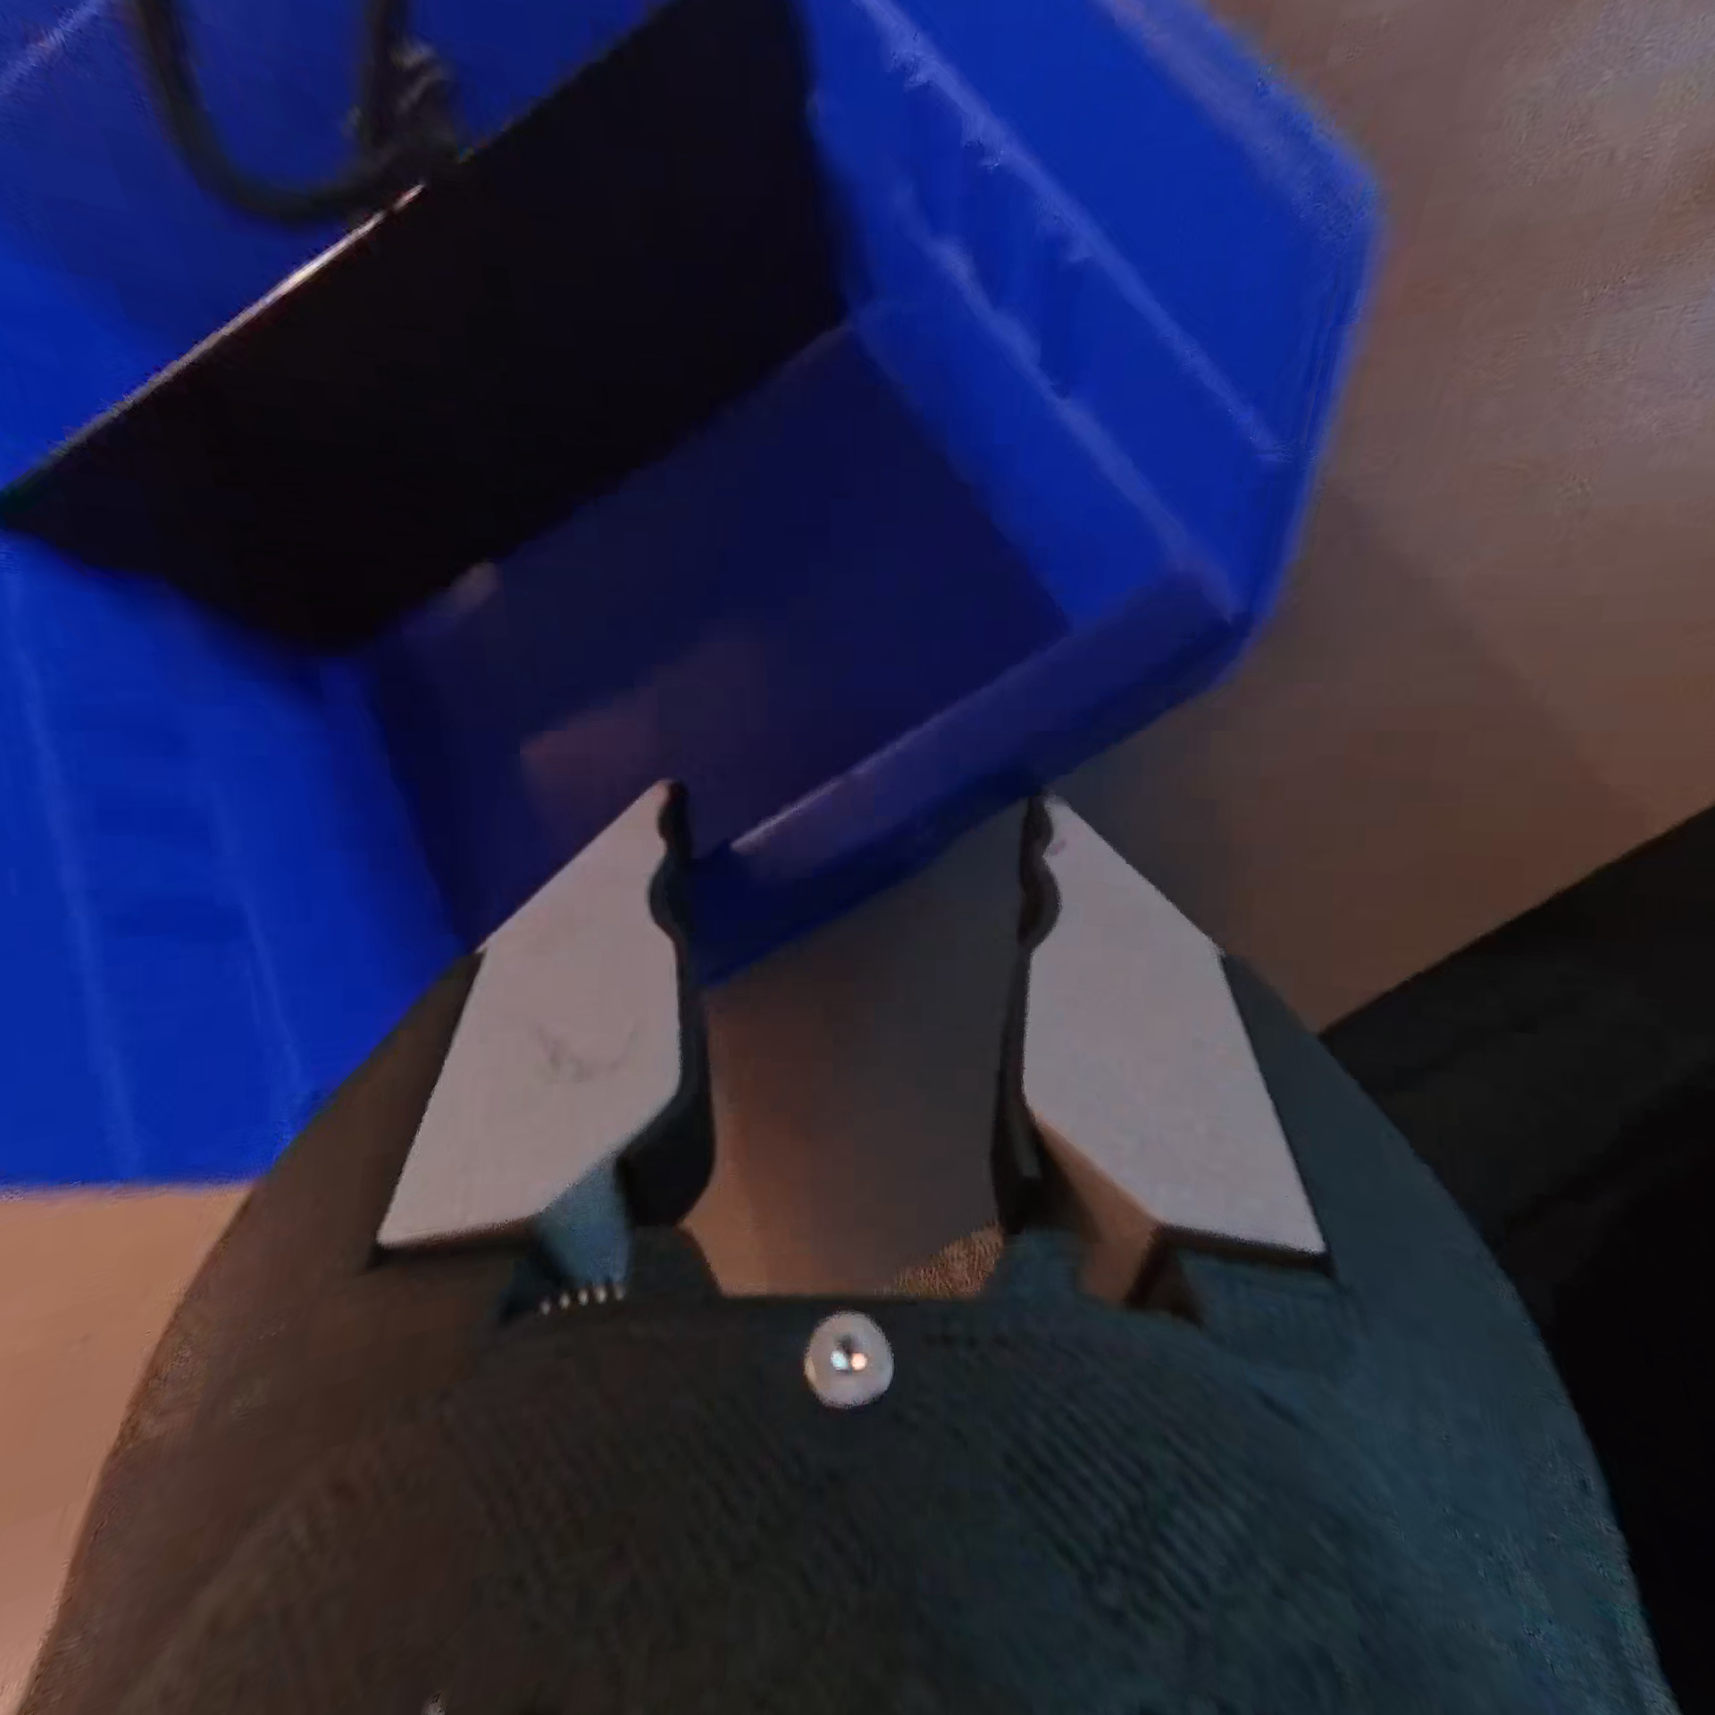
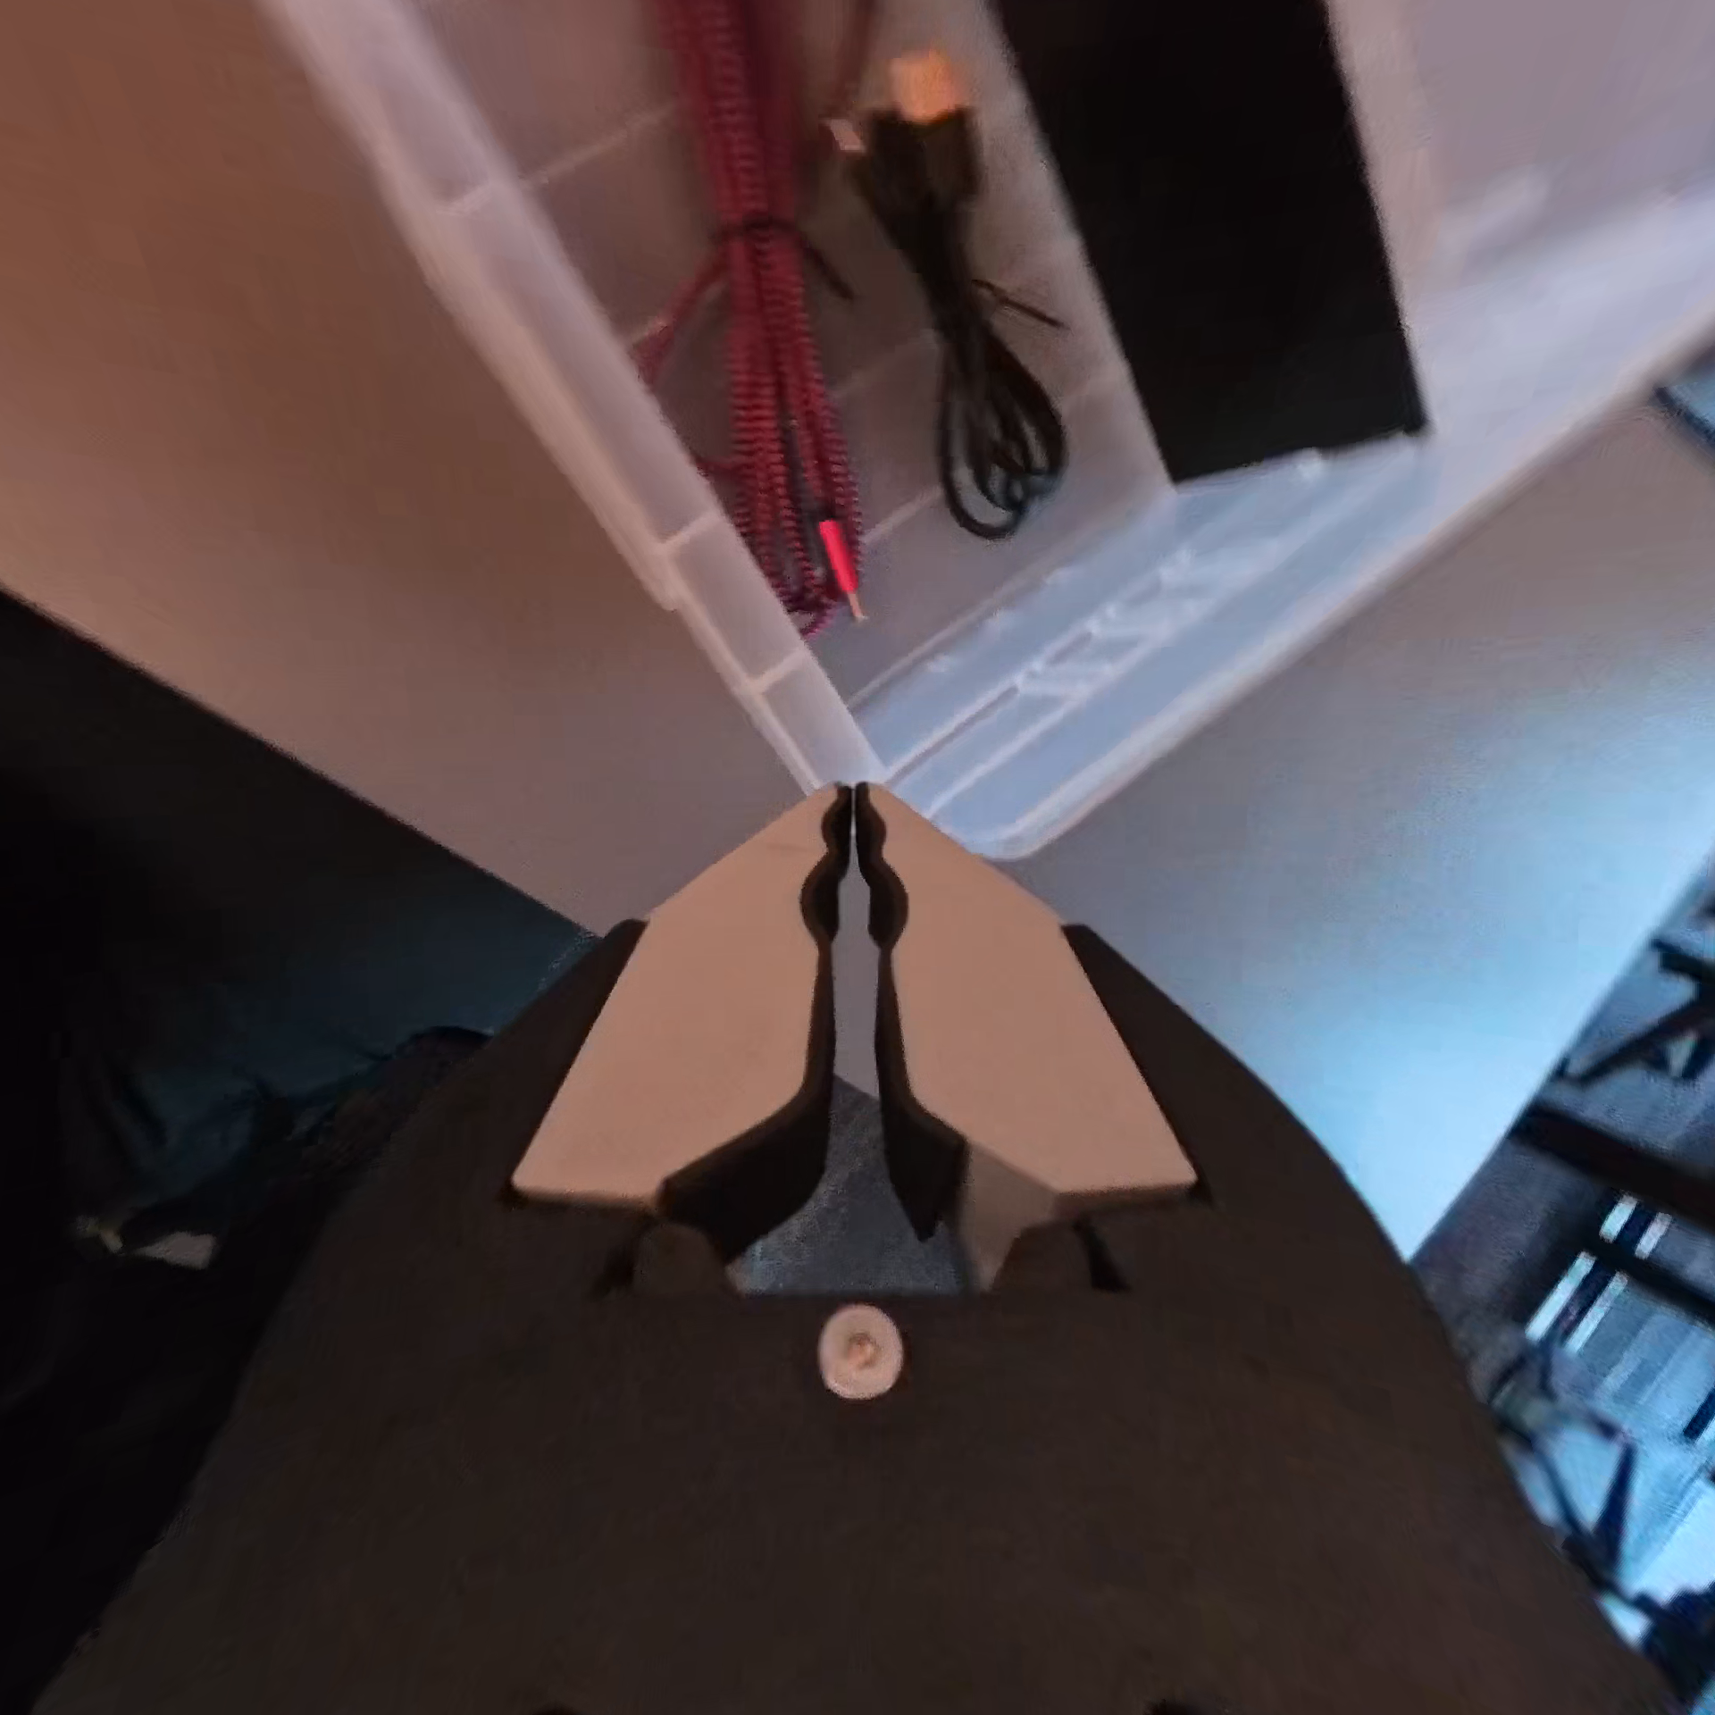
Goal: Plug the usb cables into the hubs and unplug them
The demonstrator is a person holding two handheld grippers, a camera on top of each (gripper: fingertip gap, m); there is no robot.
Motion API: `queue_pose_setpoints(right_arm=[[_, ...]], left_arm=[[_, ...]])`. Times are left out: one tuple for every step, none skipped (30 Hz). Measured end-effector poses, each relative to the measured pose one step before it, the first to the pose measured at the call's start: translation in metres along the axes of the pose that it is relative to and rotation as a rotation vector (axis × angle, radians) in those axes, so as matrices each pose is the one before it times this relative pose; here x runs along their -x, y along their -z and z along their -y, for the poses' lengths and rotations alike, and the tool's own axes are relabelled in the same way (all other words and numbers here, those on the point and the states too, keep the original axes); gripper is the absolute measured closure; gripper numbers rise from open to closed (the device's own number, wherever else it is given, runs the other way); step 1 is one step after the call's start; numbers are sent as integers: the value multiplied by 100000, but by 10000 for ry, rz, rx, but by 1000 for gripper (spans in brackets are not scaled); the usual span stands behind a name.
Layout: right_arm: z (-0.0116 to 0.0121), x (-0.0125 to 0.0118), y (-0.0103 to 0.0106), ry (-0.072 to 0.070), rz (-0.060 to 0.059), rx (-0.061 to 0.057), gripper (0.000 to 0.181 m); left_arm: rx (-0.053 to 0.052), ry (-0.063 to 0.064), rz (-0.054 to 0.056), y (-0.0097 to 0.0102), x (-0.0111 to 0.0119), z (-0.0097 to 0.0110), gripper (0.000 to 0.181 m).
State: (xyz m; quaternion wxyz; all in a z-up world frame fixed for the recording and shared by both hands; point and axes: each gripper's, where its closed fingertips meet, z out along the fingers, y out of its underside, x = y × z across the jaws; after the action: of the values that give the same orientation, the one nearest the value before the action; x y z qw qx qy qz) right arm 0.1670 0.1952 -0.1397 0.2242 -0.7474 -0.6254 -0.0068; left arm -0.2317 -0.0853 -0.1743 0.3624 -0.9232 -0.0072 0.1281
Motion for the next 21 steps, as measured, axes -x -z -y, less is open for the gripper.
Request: queue_pose_setpoints(right_arm=[[-819, -1311, 383, -498, -277, -22, 181], [-568, -1041, 475, -402, -226, -85, 179], [-263, -850, 568, -286, -273, -139, 179], [128, -579, 617, -141, -287, -239, 179], [551, 77, 605, 20, -56, -361, 179], [951, 783, 550, 129, 220, -484, 177], [1300, 1226, 420, 196, 380, -570, 174], [1529, 1494, 220, 238, 479, -616, 169], [1666, 1561, -21, 221, 520, -641, 160], [1779, 1446, -251, 109, 462, -668, 147], [1653, 1275, -453, 43, 403, -625, 132], [1351, 1092, -641, 31, 334, -509, 125], [1260, 691, -801, -105, 164, -492, 121], [1238, 451, -974, -316, 54, -552, 115], [1016, 610, -1183, -403, 152, -535, 110], [526, 696, -1414, -337, 196, -379, 104], [-74, 242, -1598, -262, -71, -120, 97], [-476, -341, -1683, -198, -461, 83, 90], [-726, -605, -1606, -30, -693, 200, 90], [-825, -459, -1434, 132, -676, 276, 91], [-868, -239, -1217, 277, -555, 338, 90]], left_arm=[[105, 229, 193, 426, 1042, -659, 105], [16, 68, 208, 480, 720, -426, 103], [58, -110, 188, 404, 297, -338, 104], [84, -165, 164, 299, -80, -214, 105], [-2, -254, 175, 268, -309, 54, 111], [-50, -335, 137, 219, -507, 302, 117], [-79, -339, 17, 205, -692, 470, 123], [-197, -152, -187, 187, -904, 771, 124], [-387, 188, -517, 227, -1212, 1153, 123], [-466, 438, -732, 286, -1375, 1294, 120], [-417, 463, -607, 250, -1138, 1200, 116], [-414, 353, -297, 136, -734, 1093, 114], [-370, 121, 29, -43, -325, 901, 112], [-234, -125, 310, -310, 58, 546, 110], [-106, -181, 506, -566, 363, 232, 112], [58, -142, 411, -743, 178, -72, 114], [144, -92, 140, -823, -289, -262, 115], [154, -65, 7, -816, -506, -318, 117], [100, -34, 245, -734, -138, -224, 119], [-83, -183, 754, -363, 715, 132, 131], [-165, -331, 817, -167, 931, 196, 148]])
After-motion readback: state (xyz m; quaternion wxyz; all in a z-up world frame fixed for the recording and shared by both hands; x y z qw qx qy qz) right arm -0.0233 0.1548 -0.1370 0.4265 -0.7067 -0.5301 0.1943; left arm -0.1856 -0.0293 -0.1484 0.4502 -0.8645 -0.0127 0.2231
